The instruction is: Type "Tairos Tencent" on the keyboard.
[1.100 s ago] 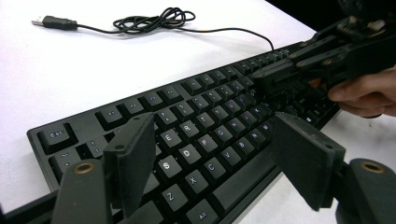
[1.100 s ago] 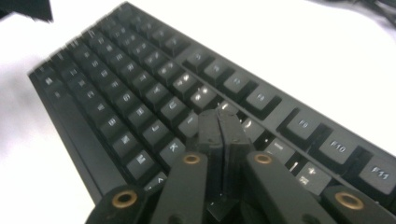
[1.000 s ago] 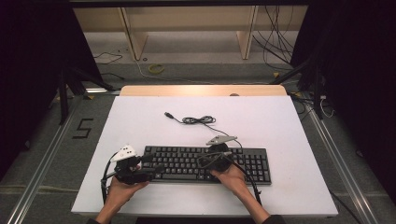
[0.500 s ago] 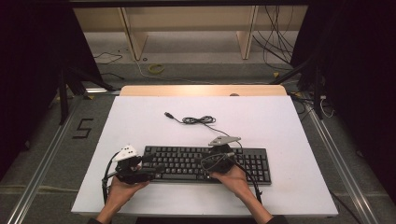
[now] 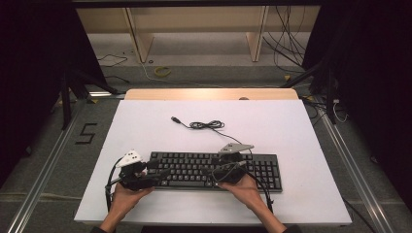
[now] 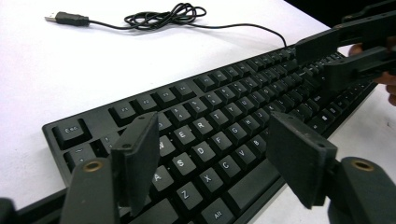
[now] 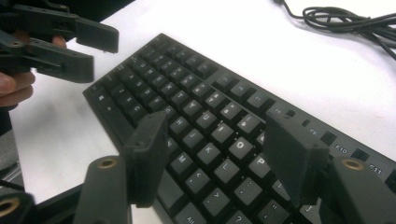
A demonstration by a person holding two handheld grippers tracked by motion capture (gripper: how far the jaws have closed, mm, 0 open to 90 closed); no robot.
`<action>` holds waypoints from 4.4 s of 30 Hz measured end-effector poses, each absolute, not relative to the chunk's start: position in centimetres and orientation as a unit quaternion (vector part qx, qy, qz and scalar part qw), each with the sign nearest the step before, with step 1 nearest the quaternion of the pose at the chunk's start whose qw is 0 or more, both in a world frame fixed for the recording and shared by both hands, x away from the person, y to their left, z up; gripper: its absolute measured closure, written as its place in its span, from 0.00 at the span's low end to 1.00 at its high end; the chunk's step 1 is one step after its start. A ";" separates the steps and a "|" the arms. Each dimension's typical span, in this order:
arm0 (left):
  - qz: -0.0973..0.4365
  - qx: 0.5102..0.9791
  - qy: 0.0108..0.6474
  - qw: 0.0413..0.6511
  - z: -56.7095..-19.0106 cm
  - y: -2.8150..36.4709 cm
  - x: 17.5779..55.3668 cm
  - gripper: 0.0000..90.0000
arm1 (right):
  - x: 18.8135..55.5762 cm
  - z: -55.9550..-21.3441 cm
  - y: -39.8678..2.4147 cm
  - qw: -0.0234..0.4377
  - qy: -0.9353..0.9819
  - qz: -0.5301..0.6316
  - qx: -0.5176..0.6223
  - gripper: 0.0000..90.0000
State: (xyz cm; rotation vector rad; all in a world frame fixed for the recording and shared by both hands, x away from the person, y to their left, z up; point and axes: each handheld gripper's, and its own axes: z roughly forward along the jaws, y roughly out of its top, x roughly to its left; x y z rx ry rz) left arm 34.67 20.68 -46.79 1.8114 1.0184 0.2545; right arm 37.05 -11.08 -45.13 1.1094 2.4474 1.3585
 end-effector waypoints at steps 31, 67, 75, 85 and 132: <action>0.107 0.787 0.432 0.428 -48.1 19.4 36.1 0.99 | 34.7 -45.0 -10.5 0.046 0.819 0.464 0.334 0.35; 0.106 0.776 0.450 0.429 -47.7 19.7 36.2 0.88 | 34.6 -44.9 -10.6 0.048 0.819 0.464 0.333 0.34; 0.104 0.764 0.446 0.454 -47.2 20.1 35.7 0.74 | 34.7 -45.0 -10.6 0.050 0.818 0.466 0.333 0.34; 0.105 0.754 0.436 0.480 -46.8 20.0 35.1 0.58 | 34.8 -45.1 -10.6 0.051 0.819 0.463 0.335 0.35; 0.102 0.731 0.408 0.537 -45.7 20.4 33.8 0.32 | 34.9 -47.6 -8.0 0.046 0.853 0.416 0.310 1.00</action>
